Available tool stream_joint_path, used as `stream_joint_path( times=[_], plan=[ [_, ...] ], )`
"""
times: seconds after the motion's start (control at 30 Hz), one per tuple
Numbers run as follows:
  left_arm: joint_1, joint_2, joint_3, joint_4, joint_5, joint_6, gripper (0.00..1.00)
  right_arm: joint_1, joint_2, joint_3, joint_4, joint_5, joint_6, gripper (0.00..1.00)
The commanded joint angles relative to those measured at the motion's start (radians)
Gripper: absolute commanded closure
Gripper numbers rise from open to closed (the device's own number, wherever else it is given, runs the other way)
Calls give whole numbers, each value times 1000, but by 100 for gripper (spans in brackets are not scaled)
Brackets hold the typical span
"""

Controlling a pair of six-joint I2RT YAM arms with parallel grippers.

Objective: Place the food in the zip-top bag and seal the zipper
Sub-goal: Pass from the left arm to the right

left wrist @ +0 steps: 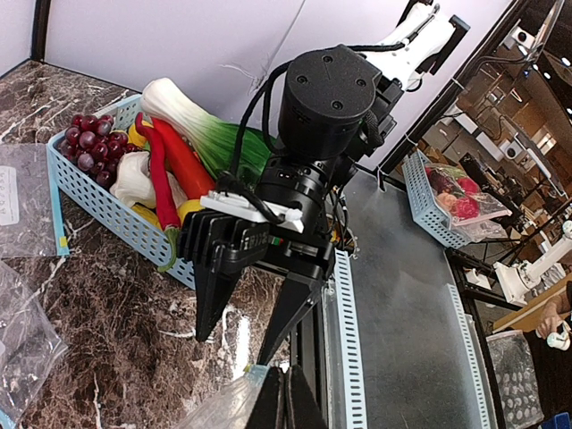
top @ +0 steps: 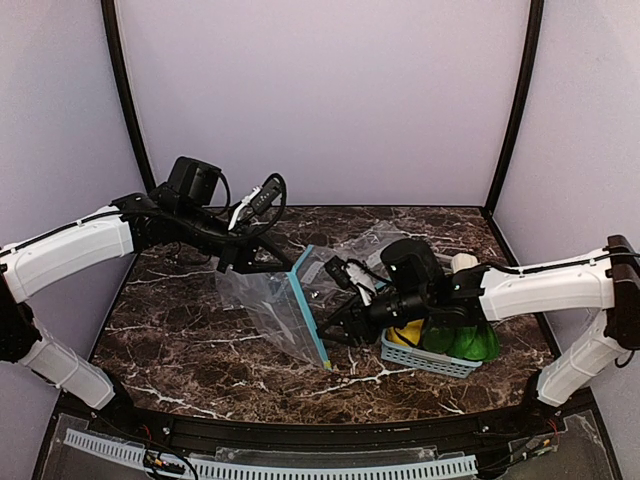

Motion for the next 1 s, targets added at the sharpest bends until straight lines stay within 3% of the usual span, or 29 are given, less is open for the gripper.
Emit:
stream_joint_path(
  times=[0.0,0.77,0.97],
  plan=[
    [-6,-13,-1,-24,27,16,99,11,17,39,30,13,-15,49],
    [-11,-15,-6,-22,6,22,99,39,70,92,72,-34,-33,69],
    [-12,-17,-6,-25,-1,23,99,46,74,95,96,-56,-18,91]
  ],
)
